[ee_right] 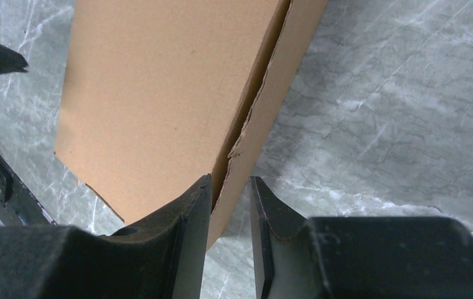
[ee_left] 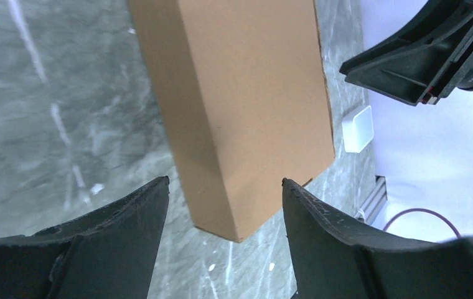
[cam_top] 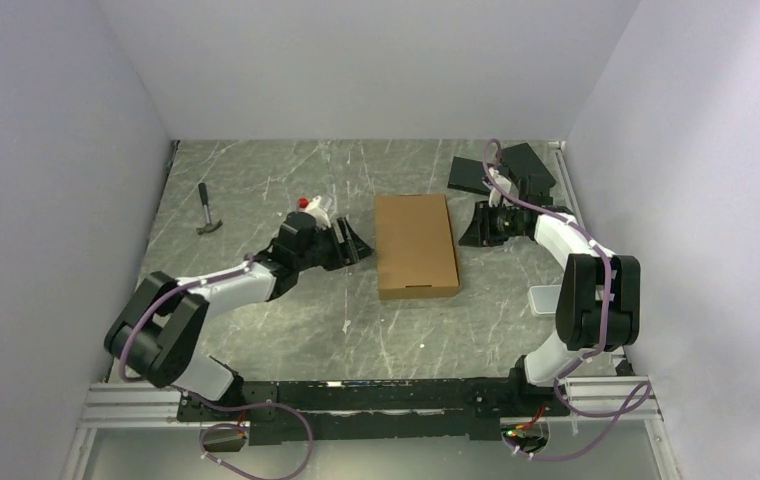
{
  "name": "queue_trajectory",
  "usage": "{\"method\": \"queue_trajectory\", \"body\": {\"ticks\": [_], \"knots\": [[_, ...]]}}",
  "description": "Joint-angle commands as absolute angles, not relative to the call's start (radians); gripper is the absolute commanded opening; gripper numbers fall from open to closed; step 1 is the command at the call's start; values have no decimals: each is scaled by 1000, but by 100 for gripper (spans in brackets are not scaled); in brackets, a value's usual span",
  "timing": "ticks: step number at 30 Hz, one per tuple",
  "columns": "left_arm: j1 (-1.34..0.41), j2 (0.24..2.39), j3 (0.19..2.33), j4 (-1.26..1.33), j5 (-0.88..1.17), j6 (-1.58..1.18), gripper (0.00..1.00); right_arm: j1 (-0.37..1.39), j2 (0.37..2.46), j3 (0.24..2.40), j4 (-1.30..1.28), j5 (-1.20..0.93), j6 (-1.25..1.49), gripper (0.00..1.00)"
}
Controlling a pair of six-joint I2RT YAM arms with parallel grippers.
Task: Fold the paper box
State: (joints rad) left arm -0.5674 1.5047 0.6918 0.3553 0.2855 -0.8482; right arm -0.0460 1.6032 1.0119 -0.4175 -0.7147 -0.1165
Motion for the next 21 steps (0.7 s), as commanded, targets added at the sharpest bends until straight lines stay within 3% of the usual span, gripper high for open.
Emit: {"method": "queue_trajectory", "body": {"ticks": [1,7,11,21], "knots": [[-516,1395,648,290,243,-784,73,-55,1583,1001,-368,-701,-97,32],[-430,1275,573,250,229,-792,93,-55,1593,997,-360,-681,-95,29],[-379,1233,530,272,274,-801,94,-64,1593,996,-351,-748,-79,30],[-357,1315,480,517,455,-870,89,-76,1601,969,-280,-932,-4,62]]}}
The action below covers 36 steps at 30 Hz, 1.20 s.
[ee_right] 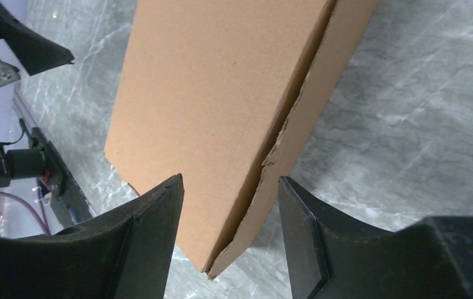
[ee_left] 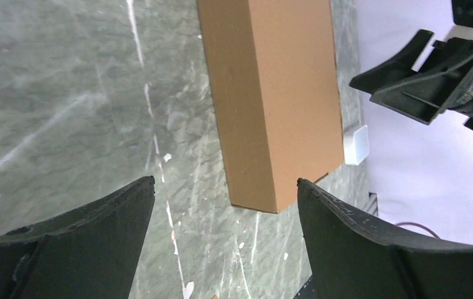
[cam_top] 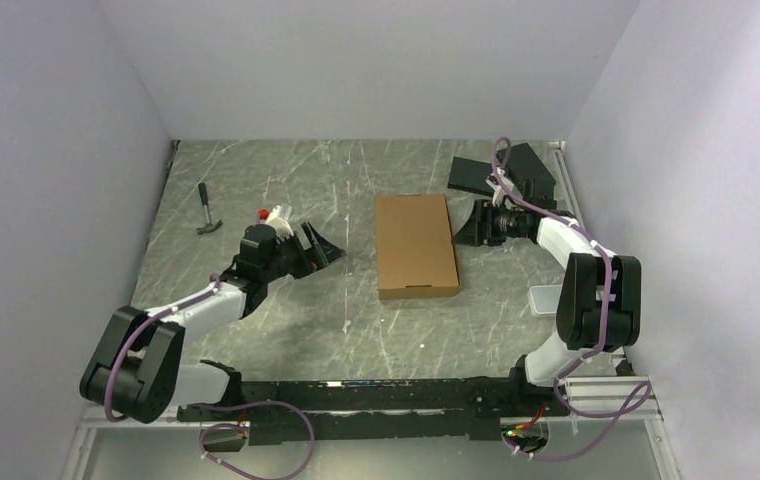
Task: Fold the paper box
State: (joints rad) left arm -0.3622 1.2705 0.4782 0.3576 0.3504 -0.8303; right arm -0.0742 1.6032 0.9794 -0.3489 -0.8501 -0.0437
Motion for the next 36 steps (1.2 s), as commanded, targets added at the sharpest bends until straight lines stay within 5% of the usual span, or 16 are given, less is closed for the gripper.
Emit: {"method": "queue_trajectory", "body": {"ticks": [1,12,23,29,36], "knots": [[-357,1332,487,527,482,-883,89,-74,1612,973,-281,-924,-3,62],[-385,1448,552,548,535,-920,87,37,1675,1014,-286,-663,39,60],[-427,1547,605,539,542,-923,81,157,1706,1041,-294,-532,18,43],[-454,1497,668,348,466,-853,81,204,1725,1054,-295,-540,11,30],[-492,1418,760,77,294,-749,81,224,1727,1044,-277,-616,28,25]]}}
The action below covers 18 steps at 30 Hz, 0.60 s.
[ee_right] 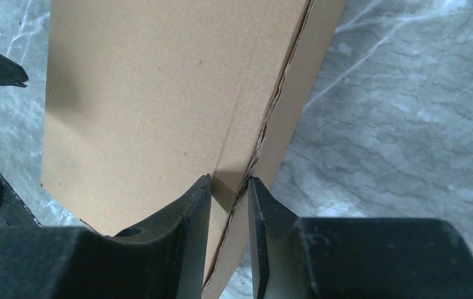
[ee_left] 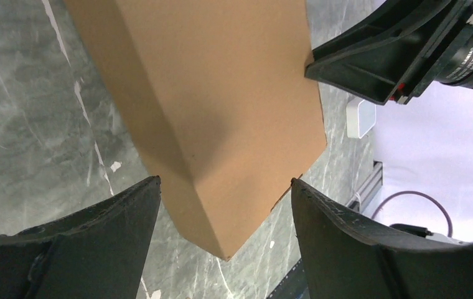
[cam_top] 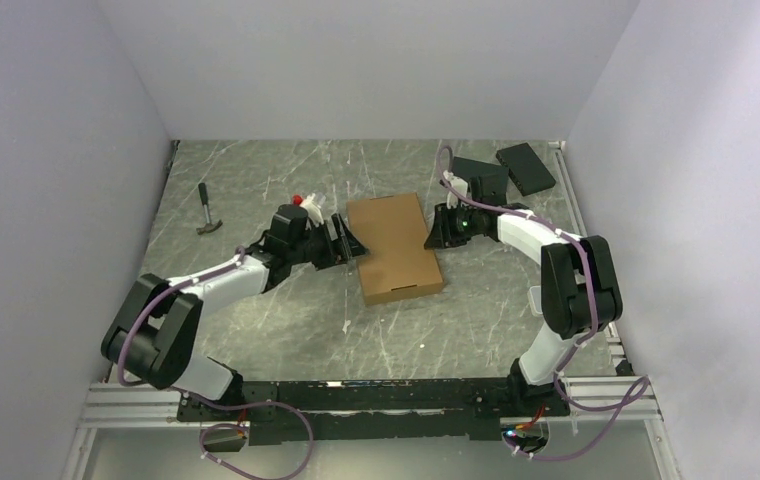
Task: Fold the paper box
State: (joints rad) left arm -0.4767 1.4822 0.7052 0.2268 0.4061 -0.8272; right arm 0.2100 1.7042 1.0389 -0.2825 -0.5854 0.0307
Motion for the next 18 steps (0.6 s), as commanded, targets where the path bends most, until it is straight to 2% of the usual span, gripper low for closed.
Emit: {"method": "queue_trajectory", "body": {"ticks": [1,6,11,18], "knots": [[-492,1415,762,68,287,-751,82,224,1726,1042,-275,-628,30,25],[-502,1427,791,34,267,-778,82,224,1727,1036,-264,-676,38,25],[-520,1431,831,-12,232,-784,82,222,1724,1038,-265,-694,42,32],[-531,1452,886,-88,184,-779,72,186,1713,1036,-254,-766,71,41]]}}
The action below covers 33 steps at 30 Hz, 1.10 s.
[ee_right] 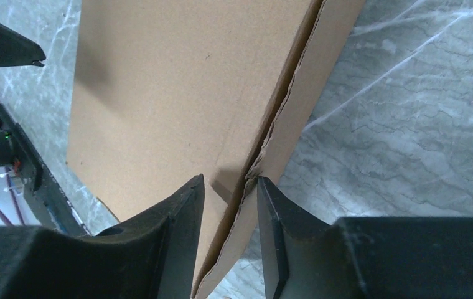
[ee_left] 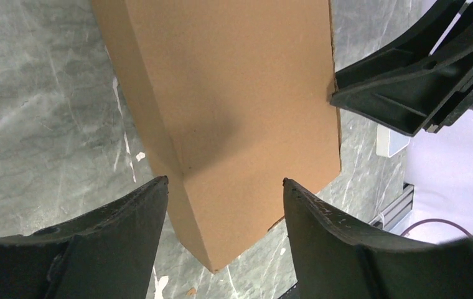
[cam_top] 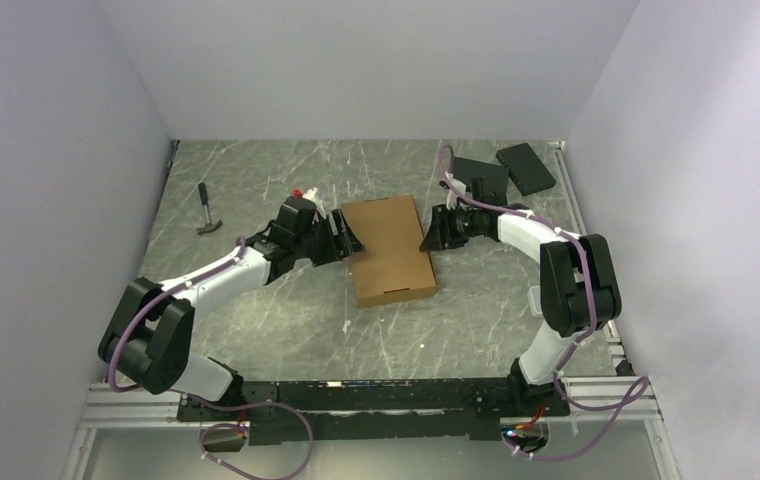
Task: Fold the paper box
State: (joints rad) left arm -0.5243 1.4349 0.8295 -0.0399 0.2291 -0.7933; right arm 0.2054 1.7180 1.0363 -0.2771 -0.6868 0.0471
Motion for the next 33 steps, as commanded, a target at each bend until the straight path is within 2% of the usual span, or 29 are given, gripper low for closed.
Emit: {"method": "queue_trajectory", "body": {"ticks": [1,8,14,16,17,21,29,33], "knots": [[-532,1460,893,-93,183,-777,71,181,1710,1034,-250,-781,76,42],[-532,1493,911,-107,178,-766,68,128,1687,1018,-202,-888,127,43],[-532,1499,935,-135,158,-748,65,75,1681,1007,-152,-858,172,35],[-531,1509,944,-137,161,-744,65,64,1699,1019,-154,-821,171,28],[-532,1516,948,-137,162,-743,66,64,1711,1030,-162,-797,164,22],[-531,1543,962,-136,161,-737,65,69,1778,1075,-184,-736,140,11],[-508,1610,970,-75,217,-759,65,151,1871,1152,-223,-677,105,7],[-493,1641,966,-34,266,-778,61,186,1863,1165,-230,-657,90,7]]}}
